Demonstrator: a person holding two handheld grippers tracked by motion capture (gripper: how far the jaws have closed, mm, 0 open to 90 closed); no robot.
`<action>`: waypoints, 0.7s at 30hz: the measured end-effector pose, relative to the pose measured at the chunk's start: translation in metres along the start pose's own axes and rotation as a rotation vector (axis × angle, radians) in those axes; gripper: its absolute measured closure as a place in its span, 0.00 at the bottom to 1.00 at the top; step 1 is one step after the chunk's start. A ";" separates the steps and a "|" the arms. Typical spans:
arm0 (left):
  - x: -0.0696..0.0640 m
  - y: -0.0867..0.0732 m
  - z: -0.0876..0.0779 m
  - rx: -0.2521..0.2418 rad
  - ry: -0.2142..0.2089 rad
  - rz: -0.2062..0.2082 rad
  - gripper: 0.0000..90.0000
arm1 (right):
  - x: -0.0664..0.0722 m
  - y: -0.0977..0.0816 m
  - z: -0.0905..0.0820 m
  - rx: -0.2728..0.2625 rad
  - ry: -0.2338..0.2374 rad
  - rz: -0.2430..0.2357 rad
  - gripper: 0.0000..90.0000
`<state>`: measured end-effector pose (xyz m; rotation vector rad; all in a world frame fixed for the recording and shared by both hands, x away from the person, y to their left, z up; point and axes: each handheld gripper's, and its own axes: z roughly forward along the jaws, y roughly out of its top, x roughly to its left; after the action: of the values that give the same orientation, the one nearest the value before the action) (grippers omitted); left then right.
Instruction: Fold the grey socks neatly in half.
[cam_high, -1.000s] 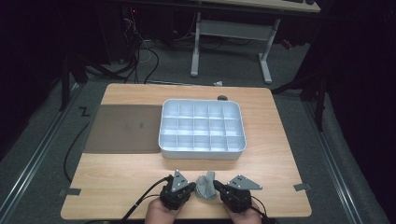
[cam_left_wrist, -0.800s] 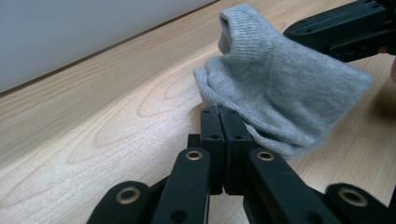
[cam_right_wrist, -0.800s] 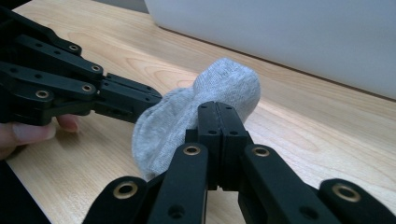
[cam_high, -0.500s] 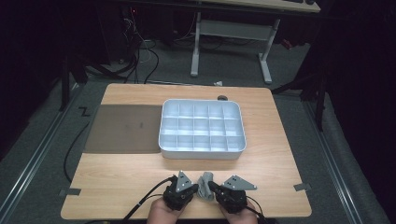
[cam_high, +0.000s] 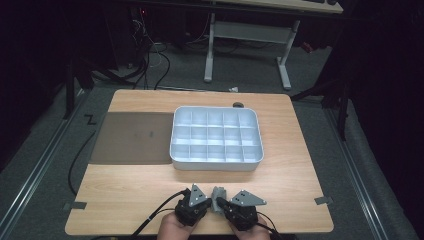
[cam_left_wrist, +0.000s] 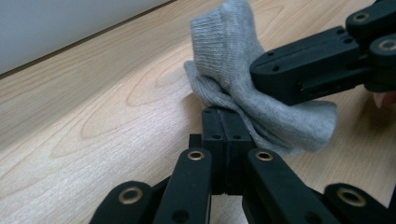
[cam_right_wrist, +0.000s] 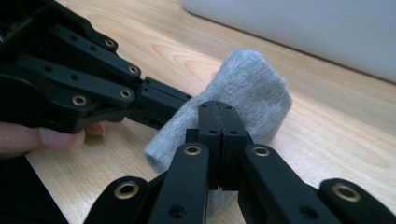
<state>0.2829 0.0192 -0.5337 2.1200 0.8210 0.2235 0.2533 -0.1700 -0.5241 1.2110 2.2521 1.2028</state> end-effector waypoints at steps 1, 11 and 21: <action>0.001 0.000 -0.001 0.000 0.000 -0.002 1.00 | 0.000 0.000 0.001 0.000 -0.001 -0.002 1.00; 0.006 0.005 -0.012 -0.091 0.031 -0.026 1.00 | 0.001 -0.002 0.002 -0.009 0.007 -0.004 1.00; -0.006 0.033 -0.016 -0.210 -0.018 -0.005 1.00 | 0.004 -0.003 0.003 -0.020 0.009 -0.021 1.00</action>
<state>0.2873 0.0113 -0.4973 1.9201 0.7578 0.2750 0.2511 -0.1659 -0.5281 1.1738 2.2482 1.2221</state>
